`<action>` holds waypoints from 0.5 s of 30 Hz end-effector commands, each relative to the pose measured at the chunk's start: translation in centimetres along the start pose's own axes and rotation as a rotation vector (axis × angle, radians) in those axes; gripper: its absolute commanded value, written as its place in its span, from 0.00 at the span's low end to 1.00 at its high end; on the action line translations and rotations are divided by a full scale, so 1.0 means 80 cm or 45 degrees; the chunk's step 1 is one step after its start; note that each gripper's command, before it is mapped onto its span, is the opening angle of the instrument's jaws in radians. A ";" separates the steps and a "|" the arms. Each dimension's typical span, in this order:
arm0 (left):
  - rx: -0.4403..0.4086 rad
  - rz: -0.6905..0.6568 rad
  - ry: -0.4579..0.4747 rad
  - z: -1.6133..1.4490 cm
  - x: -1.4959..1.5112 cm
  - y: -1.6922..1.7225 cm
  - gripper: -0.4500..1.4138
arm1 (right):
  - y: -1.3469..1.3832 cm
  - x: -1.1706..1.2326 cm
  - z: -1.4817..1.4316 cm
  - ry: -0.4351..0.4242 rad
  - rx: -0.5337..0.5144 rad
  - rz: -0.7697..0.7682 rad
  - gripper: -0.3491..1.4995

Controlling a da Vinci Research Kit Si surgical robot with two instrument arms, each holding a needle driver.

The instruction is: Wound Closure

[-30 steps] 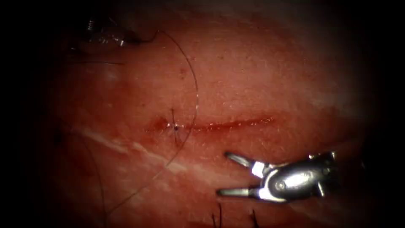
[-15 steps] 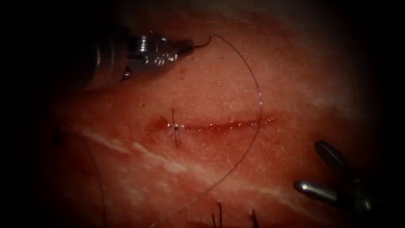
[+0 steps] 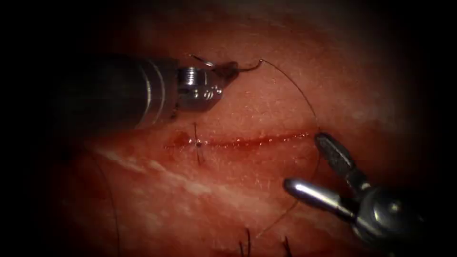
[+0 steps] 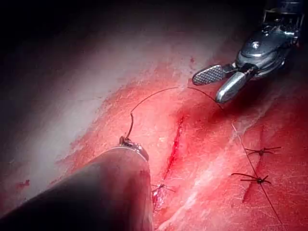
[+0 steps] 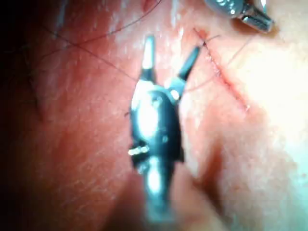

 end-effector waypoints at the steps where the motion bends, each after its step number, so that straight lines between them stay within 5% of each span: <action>1: -0.012 -0.001 0.011 0.0004 0.0004 0.0009 0.00 | -0.0002 -0.0026 0.0017 -0.019 0.011 0.015 0.72; 9: -0.014 -0.011 0.032 -0.0011 0.0015 0.0014 0.00 | 0.0032 -0.0083 0.0050 -0.087 0.010 0.063 0.70; 15: -0.008 -0.020 0.054 -0.0021 0.0023 0.0016 0.00 | 0.0050 -0.0111 0.0061 -0.100 -0.011 0.136 0.59</action>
